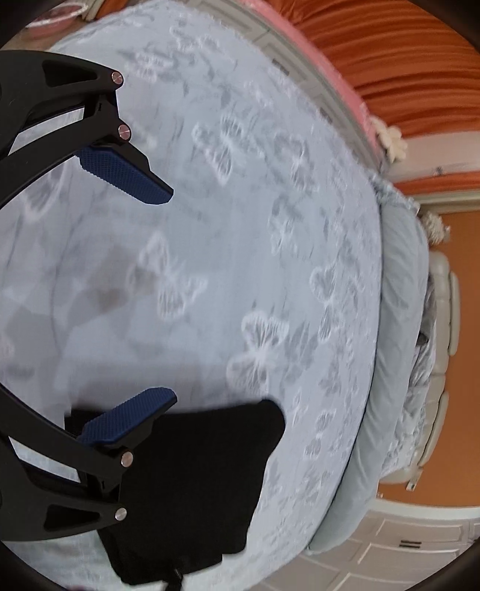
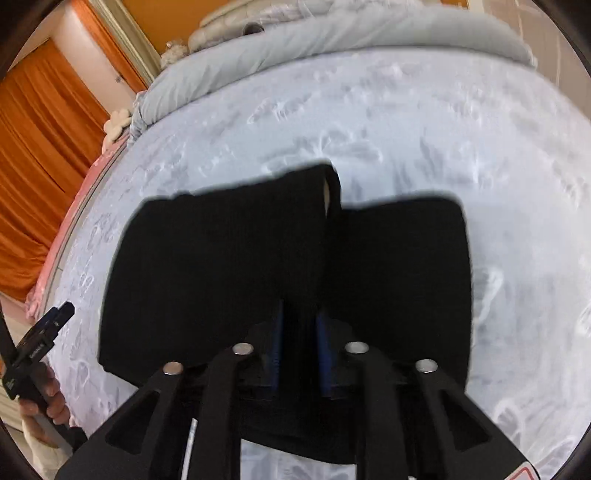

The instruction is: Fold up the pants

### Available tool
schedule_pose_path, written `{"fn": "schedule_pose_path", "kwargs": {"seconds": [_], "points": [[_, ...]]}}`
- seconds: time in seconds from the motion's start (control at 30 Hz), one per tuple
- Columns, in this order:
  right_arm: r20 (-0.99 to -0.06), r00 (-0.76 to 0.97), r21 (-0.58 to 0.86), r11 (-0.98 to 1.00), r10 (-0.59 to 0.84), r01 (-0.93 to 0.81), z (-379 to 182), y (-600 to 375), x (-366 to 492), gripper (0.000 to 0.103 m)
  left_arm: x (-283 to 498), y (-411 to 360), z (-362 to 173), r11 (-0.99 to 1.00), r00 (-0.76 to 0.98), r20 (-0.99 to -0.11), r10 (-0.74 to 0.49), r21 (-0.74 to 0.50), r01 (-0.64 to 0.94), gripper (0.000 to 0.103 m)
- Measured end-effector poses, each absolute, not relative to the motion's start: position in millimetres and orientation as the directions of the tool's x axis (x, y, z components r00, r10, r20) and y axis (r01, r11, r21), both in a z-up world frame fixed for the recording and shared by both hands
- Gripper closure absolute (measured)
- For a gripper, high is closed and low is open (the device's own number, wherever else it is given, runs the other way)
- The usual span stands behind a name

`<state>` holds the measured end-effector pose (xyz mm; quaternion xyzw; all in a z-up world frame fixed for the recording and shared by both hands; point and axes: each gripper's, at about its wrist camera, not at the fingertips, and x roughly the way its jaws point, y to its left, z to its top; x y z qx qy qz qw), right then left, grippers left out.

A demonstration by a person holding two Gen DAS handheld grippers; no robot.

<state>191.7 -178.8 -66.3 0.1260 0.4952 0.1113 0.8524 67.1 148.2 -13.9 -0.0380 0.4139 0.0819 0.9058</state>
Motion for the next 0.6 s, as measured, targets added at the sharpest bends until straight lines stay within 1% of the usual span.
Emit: {"fn": "schedule_pose_path", "kwargs": {"seconds": [0.03, 0.07, 0.1, 0.13, 0.17, 0.23, 0.33, 0.43, 0.47, 0.5, 0.53, 0.57, 0.6], "points": [[-0.806, 0.493, 0.335, 0.939, 0.328, -0.077, -61, -179, 190, 0.080, 68, 144, -14, 0.985, 0.641, -0.762, 0.086, -0.029, -0.168, 0.005], [-0.799, 0.502, 0.334, 0.938, 0.331, -0.087, -55, -180, 187, 0.069, 69, 139, -15, 0.986, 0.640, -0.766, 0.059, -0.054, -0.156, 0.005], [-0.788, 0.522, 0.320, 0.942, 0.326, -0.105, -47, -182, 183, 0.061, 71, 134, -15, 0.987, 0.636, -0.771, 0.031, -0.078, -0.144, 0.005], [-0.780, 0.544, 0.300, 0.947, 0.311, -0.111, -41, -185, 179, 0.047, 71, 130, -16, 0.987, 0.635, -0.773, 0.017, -0.090, -0.136, 0.005], [-0.776, 0.558, 0.283, 0.953, 0.293, -0.107, -37, -187, 178, 0.045, 72, 125, -17, 0.987, 0.634, -0.773, -0.001, -0.101, -0.122, 0.005], [-0.784, 0.550, 0.288, 0.954, 0.286, -0.086, -41, -192, 175, 0.045, 73, 113, -19, 0.990, 0.631, -0.776, -0.008, -0.093, -0.102, 0.005], [-0.789, 0.512, 0.364, 0.930, 0.339, -0.056, -56, -200, 177, 0.045, 73, 98, -23, 0.995, 0.625, -0.780, -0.006, -0.065, -0.071, 0.005], [-0.794, 0.467, 0.408, 0.911, 0.388, -0.063, -72, -193, 184, 0.045, 72, 89, -26, 0.997, 0.620, -0.785, -0.009, -0.054, -0.054, 0.005], [-0.796, 0.465, 0.403, 0.913, 0.387, -0.070, -75, -188, 187, 0.046, 72, 87, -27, 0.997, 0.619, -0.785, -0.011, -0.054, -0.051, 0.005], [-0.795, 0.473, 0.388, 0.918, 0.379, -0.082, -77, -182, 190, 0.053, 72, 85, -27, 0.997, 0.619, -0.786, -0.011, -0.053, -0.049, 0.005], [-0.786, 0.476, 0.395, 0.913, 0.394, -0.103, -77, -177, 193, 0.079, 72, 85, -27, 0.997, 0.619, -0.785, -0.011, -0.053, -0.049, 0.005], [-0.783, 0.474, 0.404, 0.909, 0.403, -0.104, -76, -174, 194, 0.086, 72, 85, -27, 0.997, 0.620, -0.784, -0.014, -0.056, -0.048, 0.005], [-0.780, 0.485, 0.401, 0.911, 0.396, -0.098, -71, -173, 195, 0.089, 72, 85, -26, 0.997, 0.620, -0.784, -0.018, -0.058, -0.045, 0.005]]}}
